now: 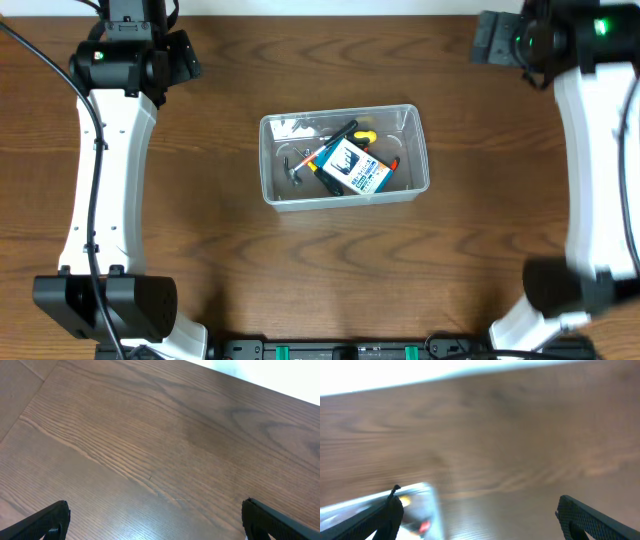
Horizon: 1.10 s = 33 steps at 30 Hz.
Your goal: Pack container
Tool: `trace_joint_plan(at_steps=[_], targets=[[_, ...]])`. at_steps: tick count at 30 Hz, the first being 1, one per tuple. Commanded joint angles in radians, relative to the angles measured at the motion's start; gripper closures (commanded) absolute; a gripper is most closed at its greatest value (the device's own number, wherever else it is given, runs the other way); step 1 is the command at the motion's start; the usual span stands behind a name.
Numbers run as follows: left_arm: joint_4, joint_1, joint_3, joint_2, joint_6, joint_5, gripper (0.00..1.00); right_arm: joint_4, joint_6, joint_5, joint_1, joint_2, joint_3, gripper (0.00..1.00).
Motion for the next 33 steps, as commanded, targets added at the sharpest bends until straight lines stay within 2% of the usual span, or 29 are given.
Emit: trace_joint_plan(at_steps=[1,5,9,12,18,21,27,33], targets=[[-0.005,0.002,0.002,0.000,-0.009,-0.002,0.02,-0.003,-0.016,0.011,0.105,-0.165,0.012,0.01],[-0.005,0.002,0.002,0.000,-0.009,-0.002,0.02,0.018,-0.051,0.068,0.200,-0.311,-0.014,0.01],[-0.005,0.002,0.002,0.000,-0.009,-0.002,0.02,0.123,-0.050,0.066,0.183,-0.478,-0.167,0.01],[-0.005,0.002,0.002,0.000,-0.009,-0.002,0.02,0.314,-0.050,0.040,0.128,-0.628,-0.404,0.01],[-0.005,0.002,0.002,0.000,-0.009,-0.002,0.02,0.848,-0.048,-0.084,0.010,-0.922,-1.017,0.01],[-0.005,0.002,0.002,0.000,-0.009,-0.002,0.02,1.034,0.005,-0.102,-0.026,-1.050,-1.263,0.01],[-0.005,0.002,0.002,0.000,-0.009,-0.002,0.02,1.214,0.172,-0.105,-0.088,-1.293,-1.669,0.01],[-0.005,0.002,0.002,0.000,-0.009,-0.002,0.02,1.242,0.143,-0.166,-0.121,-1.501,-1.903,0.01]])
